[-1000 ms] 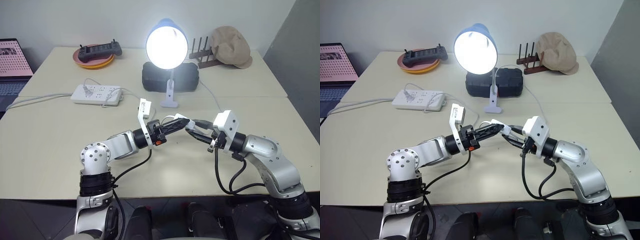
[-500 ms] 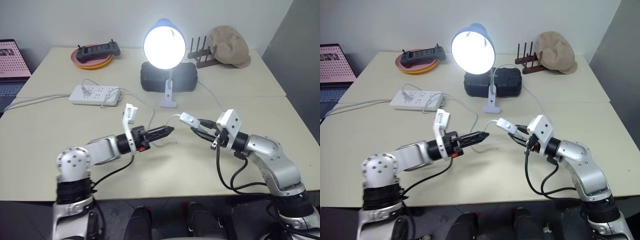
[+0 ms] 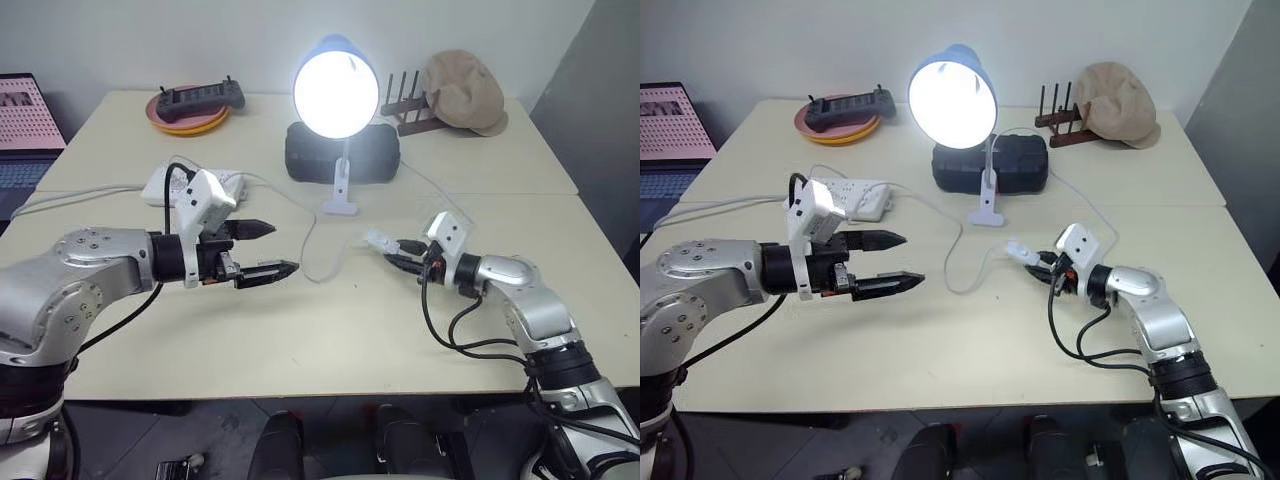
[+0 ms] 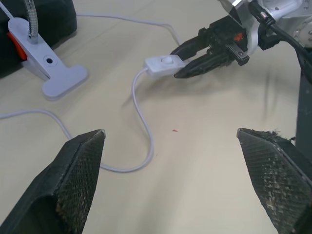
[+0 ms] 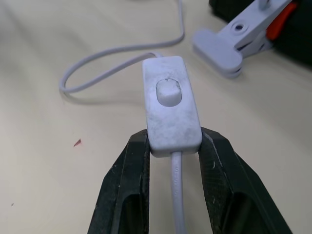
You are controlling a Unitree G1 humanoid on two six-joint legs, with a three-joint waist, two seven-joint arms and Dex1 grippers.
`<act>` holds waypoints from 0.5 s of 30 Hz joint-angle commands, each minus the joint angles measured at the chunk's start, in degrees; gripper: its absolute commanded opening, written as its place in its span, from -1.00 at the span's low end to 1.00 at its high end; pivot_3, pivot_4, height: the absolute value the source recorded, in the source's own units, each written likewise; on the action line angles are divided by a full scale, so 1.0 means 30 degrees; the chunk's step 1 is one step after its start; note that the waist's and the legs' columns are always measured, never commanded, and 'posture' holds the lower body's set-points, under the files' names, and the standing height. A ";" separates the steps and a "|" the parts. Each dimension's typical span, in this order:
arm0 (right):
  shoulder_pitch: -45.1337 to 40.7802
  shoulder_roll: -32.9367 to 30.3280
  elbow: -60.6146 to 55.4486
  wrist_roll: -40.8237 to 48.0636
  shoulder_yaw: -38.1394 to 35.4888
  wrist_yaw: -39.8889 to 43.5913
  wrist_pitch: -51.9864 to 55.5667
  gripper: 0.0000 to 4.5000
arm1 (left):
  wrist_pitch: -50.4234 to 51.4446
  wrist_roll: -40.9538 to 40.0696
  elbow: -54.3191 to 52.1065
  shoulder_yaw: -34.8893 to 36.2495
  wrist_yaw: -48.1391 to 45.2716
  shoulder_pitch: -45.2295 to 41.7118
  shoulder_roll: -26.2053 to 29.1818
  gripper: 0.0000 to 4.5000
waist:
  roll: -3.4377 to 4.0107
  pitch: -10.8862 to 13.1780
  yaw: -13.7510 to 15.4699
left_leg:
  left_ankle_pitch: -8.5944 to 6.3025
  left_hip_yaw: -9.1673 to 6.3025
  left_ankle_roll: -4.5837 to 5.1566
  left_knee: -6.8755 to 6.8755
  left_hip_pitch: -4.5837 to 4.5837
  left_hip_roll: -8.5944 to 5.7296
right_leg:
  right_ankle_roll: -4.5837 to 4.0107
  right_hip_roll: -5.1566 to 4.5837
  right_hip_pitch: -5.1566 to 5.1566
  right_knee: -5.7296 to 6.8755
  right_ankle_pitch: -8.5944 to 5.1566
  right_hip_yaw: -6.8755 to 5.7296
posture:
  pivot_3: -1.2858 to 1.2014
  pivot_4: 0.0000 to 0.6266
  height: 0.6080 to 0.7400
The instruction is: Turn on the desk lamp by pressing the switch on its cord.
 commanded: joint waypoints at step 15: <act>-0.0205 -0.3548 -0.3876 0.3597 -0.3294 0.2894 0.4350 0.78 | -0.2931 0.3913 0.3312 0.0328 -0.2816 -0.0426 0.0275 1.00 | 0.0030 0.0019 0.0052 | -0.0001 -0.0007 0.0004 0.0009 0.0002 0.0013 | 0.0045 0.0010 -0.0006 0.0026 0.0011 -0.0009 | 0.03 -0.52 1.00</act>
